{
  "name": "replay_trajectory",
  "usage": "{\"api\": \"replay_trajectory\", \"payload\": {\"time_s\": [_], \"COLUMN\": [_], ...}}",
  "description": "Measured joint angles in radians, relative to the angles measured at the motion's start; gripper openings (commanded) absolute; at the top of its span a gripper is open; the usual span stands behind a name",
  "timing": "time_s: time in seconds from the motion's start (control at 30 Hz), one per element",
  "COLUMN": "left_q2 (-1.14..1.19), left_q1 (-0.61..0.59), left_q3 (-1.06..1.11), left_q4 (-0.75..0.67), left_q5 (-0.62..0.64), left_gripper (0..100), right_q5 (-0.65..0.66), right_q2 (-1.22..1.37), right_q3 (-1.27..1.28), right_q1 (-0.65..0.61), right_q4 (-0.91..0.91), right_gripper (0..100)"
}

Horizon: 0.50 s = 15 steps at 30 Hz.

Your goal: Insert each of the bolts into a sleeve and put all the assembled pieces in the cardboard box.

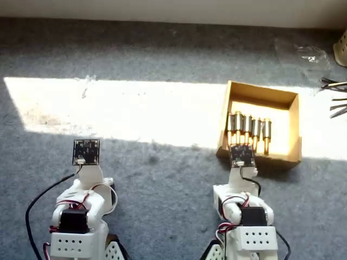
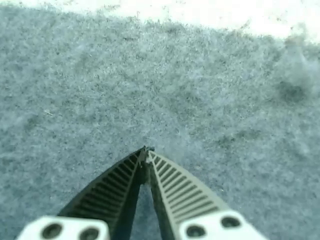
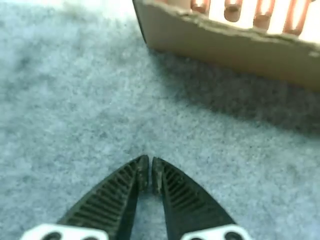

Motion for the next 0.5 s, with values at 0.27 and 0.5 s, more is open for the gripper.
{"api": "replay_trajectory", "payload": {"time_s": [0.27,0.5], "left_q2": [0.000,0.000], "left_q1": [0.000,0.000], "left_q3": [0.000,0.000], "left_q4": [0.015,0.015], "left_q5": [0.000,0.000], "left_gripper": [1,1], "right_q5": [-0.002,-0.002], "right_q2": [-0.008,-0.009], "right_q3": [0.000,0.000], "right_q1": [0.018,0.141], "right_q4": [0.048,0.080], "right_gripper": [0.5,0.5]}}
